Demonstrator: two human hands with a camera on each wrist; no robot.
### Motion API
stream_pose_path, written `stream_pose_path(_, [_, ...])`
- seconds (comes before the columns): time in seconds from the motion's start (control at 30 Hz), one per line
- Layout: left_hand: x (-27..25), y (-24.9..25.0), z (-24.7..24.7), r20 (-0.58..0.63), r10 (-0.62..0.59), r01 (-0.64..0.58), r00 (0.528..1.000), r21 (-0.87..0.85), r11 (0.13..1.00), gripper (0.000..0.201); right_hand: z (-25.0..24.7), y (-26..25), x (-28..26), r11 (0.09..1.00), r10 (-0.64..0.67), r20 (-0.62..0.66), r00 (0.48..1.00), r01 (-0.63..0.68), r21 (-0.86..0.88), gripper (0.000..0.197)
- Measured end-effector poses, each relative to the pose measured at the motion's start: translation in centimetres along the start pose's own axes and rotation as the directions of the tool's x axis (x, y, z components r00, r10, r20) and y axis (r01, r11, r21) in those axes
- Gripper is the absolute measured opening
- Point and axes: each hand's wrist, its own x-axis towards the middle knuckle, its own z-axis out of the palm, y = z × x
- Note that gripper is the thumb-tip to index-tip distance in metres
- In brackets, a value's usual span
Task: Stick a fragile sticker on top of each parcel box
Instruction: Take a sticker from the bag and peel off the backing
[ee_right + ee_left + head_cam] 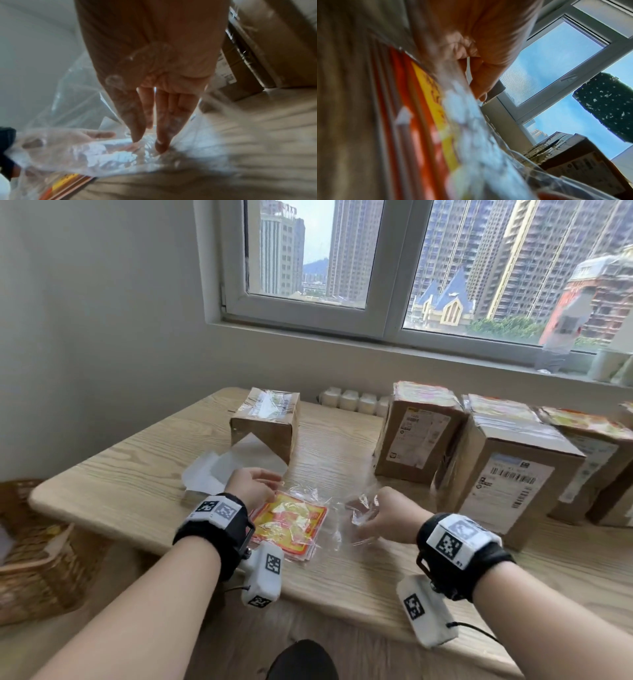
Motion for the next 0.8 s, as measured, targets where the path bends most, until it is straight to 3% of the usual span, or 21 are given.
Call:
stream_pose_path(0.07, [0.3,-0.2,0.1,0.012,0.001,-0.001,1.000,-0.033,0.999,0.045,0.6,-0.6,0.9,1.000,-0.024,0.055,0.998,0.025,-0.017,0.053])
stream_pose_path(0.1, [0.3,-0.2,0.1,0.021,-0.001,0.002,1.000,-0.034,0.999,0.048,0.8,-0.9,1.4,0.998,-0.026,0.069,0.997,0.030,-0.050,0.058])
stream_pose_path(0.37, [0.2,-0.3,-0.3,0.096,-0.034,0.035,0.995,-0.003,0.999,0.054,1.4,-2.3,2.5,0.960,0.105,0.152,0.983,-0.061,-0.272,0.046])
stream_pose_path(0.6, [0.1,-0.6,-0.6,0.110,-0.021,0.036,0.994,-0.140,0.990,0.049,1.1,-2.2,2.5,0.973,0.123,0.052,0.991,-0.110,-0.204,0.044])
stream_pose_path(0.8, [0.4,-0.9,-1.0,0.167,-0.022,0.043,0.986,-0.127,0.991,0.055,1.5,-2.2,3.6,0.988,0.086,0.022,0.996,-0.082,-0.133,0.007])
